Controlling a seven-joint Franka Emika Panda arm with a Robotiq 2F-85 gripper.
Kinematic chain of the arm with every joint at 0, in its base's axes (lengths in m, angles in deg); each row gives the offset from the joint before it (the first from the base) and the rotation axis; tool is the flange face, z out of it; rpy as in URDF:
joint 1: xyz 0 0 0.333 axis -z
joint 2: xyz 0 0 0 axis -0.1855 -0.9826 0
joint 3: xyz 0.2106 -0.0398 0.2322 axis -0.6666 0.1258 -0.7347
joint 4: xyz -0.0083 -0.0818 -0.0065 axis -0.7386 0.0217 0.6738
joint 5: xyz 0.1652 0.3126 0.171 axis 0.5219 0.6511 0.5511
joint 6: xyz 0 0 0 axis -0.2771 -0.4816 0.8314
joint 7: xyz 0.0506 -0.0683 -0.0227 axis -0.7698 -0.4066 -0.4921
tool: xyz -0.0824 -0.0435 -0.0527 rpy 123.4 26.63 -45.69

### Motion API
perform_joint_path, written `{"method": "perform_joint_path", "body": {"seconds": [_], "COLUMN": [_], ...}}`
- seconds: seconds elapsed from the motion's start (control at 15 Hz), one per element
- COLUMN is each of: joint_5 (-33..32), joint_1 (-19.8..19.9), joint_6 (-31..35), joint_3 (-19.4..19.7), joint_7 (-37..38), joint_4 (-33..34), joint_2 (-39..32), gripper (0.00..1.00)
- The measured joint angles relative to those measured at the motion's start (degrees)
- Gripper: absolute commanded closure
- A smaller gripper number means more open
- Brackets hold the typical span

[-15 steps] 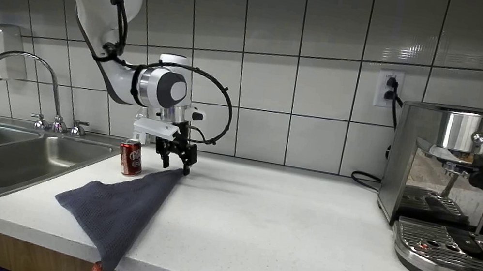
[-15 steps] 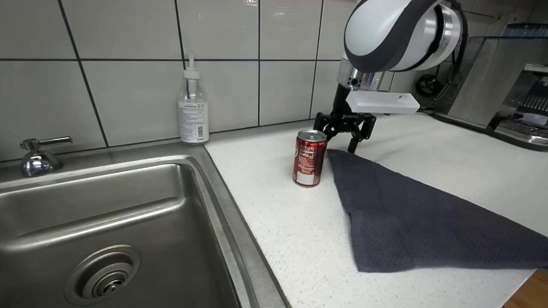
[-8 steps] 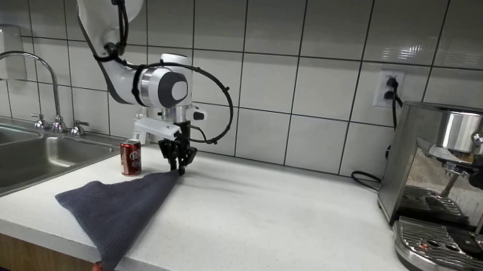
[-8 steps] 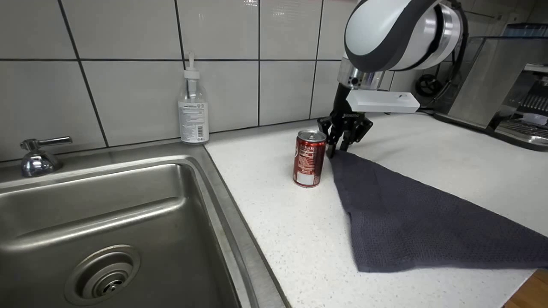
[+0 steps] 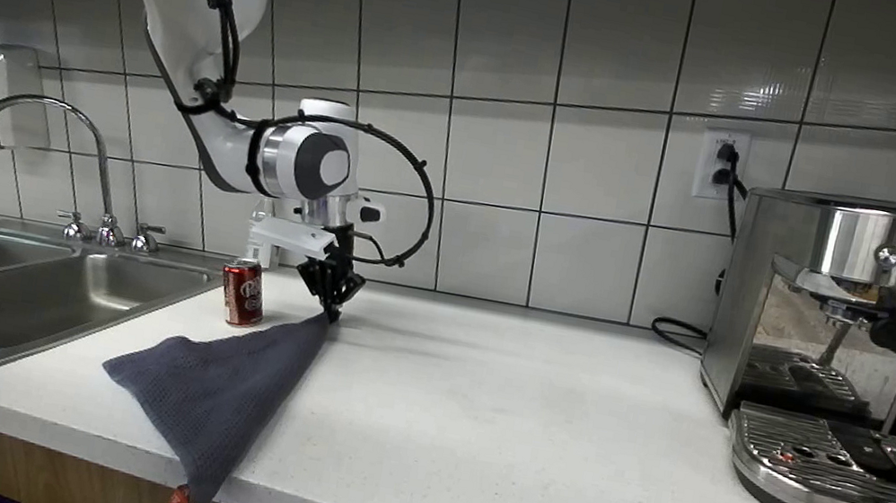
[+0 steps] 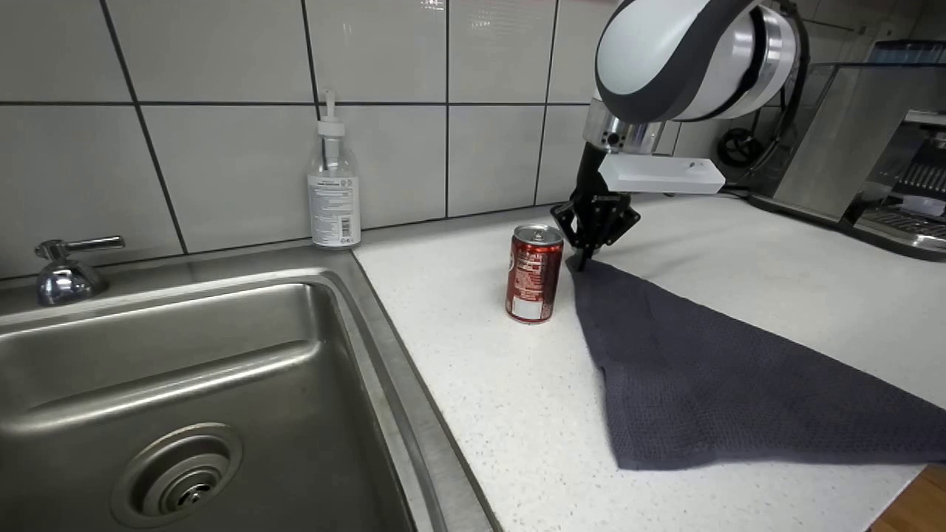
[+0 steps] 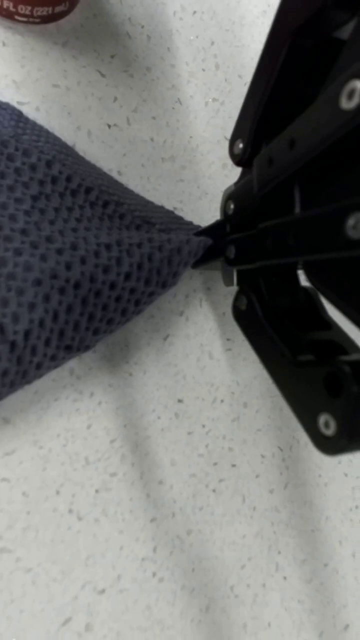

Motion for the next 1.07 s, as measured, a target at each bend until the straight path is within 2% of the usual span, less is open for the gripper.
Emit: {"method": "perform_joint_path", "body": {"seconds": [0.73, 1.07], "joint_5": [0.3, 0.3], "joint_1": [1.4, 2.1], "joint_6": [0.1, 1.0], "joint_3": [-1.2, -1.9], "joint_7": [-1.8, -4.5], "joint_4": [-0.4, -3.1], "joint_2": [2.9, 5.5], "gripper": [0.99, 0.99]}}
